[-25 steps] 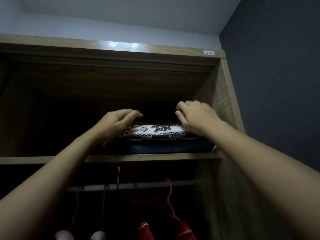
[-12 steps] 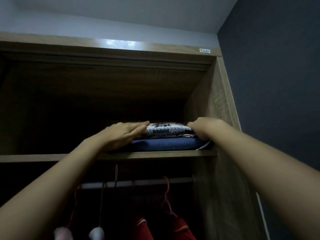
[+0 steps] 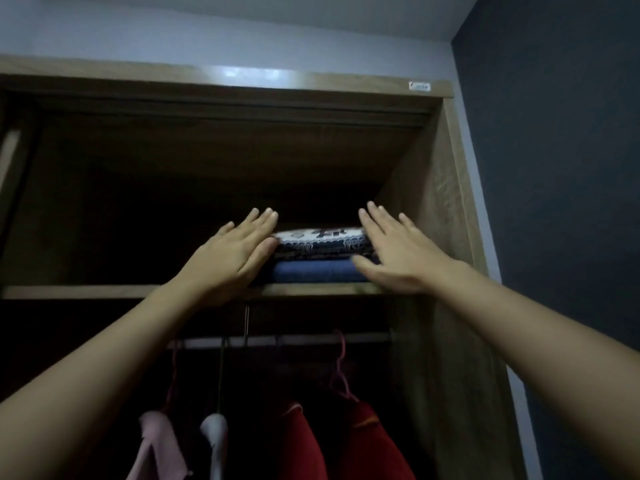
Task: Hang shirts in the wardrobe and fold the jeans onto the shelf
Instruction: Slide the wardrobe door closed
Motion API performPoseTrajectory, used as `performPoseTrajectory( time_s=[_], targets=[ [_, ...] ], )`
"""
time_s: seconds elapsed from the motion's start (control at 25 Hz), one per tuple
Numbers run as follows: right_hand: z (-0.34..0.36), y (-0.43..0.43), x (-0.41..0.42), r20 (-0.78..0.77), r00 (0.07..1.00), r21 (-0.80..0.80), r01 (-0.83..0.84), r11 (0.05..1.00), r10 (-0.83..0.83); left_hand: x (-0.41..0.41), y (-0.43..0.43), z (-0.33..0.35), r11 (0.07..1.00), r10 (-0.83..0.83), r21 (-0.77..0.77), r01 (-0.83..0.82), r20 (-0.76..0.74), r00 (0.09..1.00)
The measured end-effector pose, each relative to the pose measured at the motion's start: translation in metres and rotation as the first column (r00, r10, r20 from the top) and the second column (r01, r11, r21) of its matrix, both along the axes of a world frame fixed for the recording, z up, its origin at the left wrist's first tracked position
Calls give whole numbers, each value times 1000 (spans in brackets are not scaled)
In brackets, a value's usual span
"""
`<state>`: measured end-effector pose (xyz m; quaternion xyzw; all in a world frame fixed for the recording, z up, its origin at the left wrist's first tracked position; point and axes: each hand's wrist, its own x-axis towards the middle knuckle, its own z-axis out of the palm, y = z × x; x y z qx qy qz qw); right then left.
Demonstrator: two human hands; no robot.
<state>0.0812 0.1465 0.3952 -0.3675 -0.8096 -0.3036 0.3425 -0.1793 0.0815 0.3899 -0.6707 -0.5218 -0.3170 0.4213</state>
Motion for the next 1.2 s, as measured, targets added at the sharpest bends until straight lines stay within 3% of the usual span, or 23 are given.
performPoseTrajectory(
  time_s=[0.24,0.44,0.68,0.8,0.92,1.04,1.12,1.2],
  targets=[
    [-116,-56,-83,-4,954,-62,-299,952,300,-29,-55,-120,994,-100,56,89,257,961],
    [-250,-114,-174,-10,800,-230,-585,778,599,-95,-133,-245,995,101,-55,-86,379,920],
    [-416,-192,-276,-154,727,-466,-650,600,669,-167,-214,-336,957,287,-98,-272,453,844],
    [-476,-229,-318,-127,690,-544,-649,531,713,-211,-228,-363,927,376,-161,-340,415,829],
    [-514,-248,-348,98,685,-603,-536,591,722,-247,-223,-386,864,474,-304,-401,223,852],
    [-528,-250,-378,353,694,-553,-386,738,627,-269,-211,-400,872,454,-262,-414,115,883],
    [-532,-244,-391,600,615,-440,-279,853,511,-274,-205,-405,888,432,-221,-403,104,896],
    [-535,-244,-398,802,500,-229,-247,942,326,-275,-200,-409,907,403,-182,-380,114,908]
  ],
)
